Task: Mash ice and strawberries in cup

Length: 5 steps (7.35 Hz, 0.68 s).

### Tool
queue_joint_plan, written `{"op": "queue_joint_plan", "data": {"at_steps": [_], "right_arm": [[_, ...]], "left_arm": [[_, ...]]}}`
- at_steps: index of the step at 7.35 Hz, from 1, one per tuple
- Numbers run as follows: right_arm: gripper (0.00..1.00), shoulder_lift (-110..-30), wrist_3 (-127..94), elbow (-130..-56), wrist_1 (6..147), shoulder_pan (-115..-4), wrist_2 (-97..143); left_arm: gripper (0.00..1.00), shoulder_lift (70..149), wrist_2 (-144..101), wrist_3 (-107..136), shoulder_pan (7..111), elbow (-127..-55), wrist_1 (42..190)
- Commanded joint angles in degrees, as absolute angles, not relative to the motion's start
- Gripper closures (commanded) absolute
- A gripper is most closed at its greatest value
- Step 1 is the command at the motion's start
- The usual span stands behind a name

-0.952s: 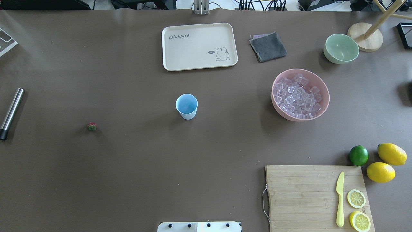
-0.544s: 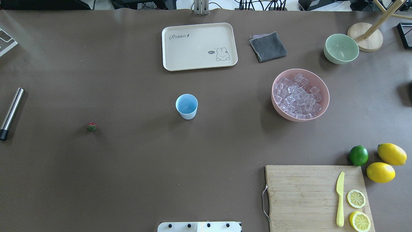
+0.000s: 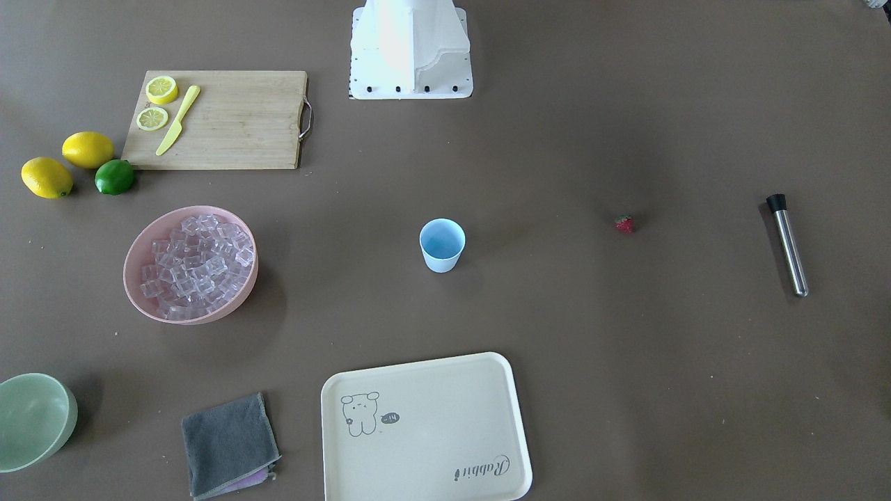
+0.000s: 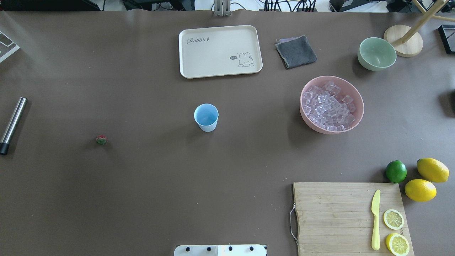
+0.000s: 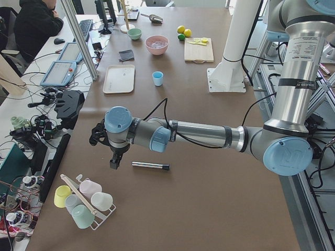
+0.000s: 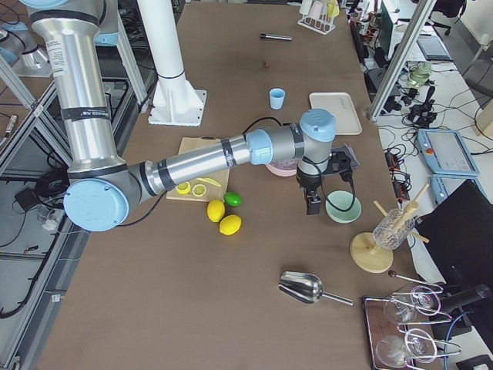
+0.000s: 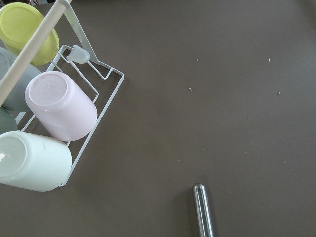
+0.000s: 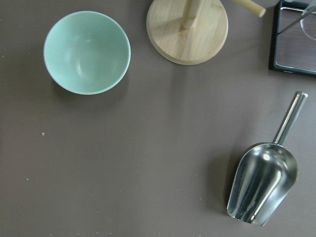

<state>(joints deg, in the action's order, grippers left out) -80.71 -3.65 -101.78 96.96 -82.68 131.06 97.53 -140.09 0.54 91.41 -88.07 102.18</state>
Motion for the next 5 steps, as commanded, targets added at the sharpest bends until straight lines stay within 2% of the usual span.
{"op": "queue_joint_plan", "data": {"at_steps": [1, 5], "right_arm": [[0.0, -79.7, -5.3, -104.8, 96.1, -77.3, 130.6], [0.06, -74.5, -18.9, -105.9, 92.4, -66.8, 130.3]], "left_arm": [[0.02, 97.5, -140.1, 0.4, 91.4, -88.2, 102.3], [0.02, 97.0, -140.1, 0.3, 91.5, -88.9, 102.3]]}}
